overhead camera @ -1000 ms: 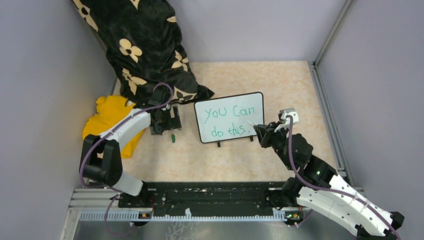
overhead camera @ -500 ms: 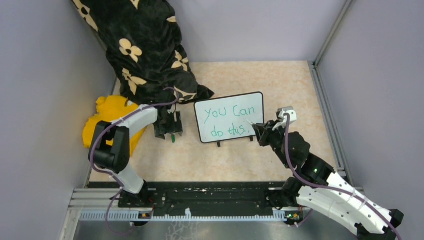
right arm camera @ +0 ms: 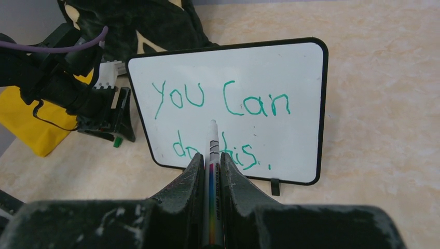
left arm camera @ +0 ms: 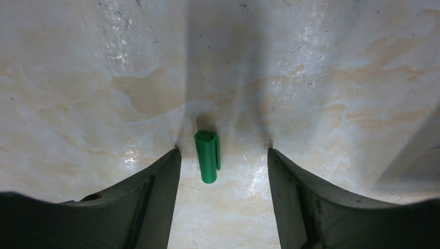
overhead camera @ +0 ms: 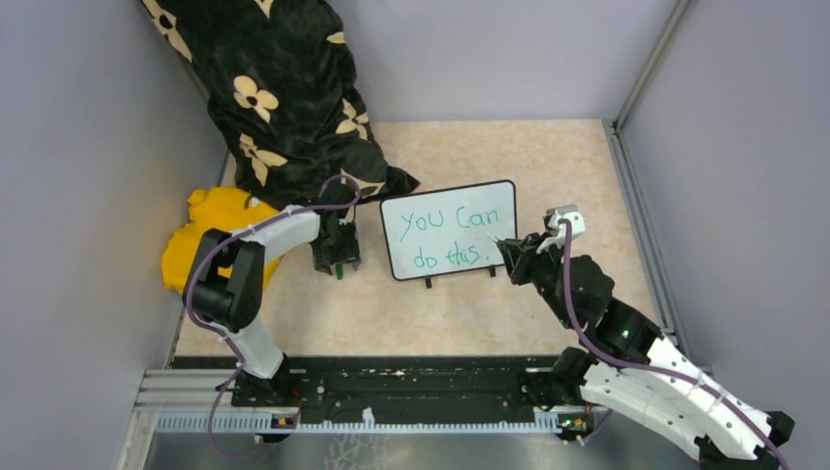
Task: Write a sentence on the whiteboard
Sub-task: Close the whiteboard marker at the center of the board.
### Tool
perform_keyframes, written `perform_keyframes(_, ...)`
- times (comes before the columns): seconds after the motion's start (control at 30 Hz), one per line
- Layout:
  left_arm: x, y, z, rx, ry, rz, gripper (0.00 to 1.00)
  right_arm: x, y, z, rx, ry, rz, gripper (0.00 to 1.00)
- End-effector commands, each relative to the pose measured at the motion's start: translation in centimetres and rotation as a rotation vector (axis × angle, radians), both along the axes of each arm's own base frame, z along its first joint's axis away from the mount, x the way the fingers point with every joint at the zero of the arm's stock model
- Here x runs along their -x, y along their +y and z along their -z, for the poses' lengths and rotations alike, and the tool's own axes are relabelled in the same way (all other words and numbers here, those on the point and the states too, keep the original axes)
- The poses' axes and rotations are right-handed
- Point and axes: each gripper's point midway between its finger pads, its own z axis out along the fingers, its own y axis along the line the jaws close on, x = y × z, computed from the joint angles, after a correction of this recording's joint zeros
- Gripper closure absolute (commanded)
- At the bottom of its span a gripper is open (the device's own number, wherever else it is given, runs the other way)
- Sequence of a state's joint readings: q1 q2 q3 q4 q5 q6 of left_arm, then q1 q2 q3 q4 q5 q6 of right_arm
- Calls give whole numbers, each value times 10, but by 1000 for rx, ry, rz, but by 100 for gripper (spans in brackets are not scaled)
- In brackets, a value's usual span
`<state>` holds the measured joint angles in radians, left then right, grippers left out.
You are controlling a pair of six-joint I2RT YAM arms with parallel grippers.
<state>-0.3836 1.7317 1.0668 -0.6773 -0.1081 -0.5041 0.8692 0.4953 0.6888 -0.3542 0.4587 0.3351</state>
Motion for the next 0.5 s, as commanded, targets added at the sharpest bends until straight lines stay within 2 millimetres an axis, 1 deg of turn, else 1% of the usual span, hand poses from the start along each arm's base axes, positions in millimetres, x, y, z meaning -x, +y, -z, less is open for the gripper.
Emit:
perform_keyframes(0.0,0,5,8,-24,-11,-42,34,-2,-3,-26,-12,-56,4,100)
perform_keyframes(0.13,8,10,17,-44,18,-50,37,-2,0,-27,-24,-63,-6,100)
perform_keyframes(0.47,12,18,19,-76,21,-44,41,-4,6,-28,-36,-62,-15,100)
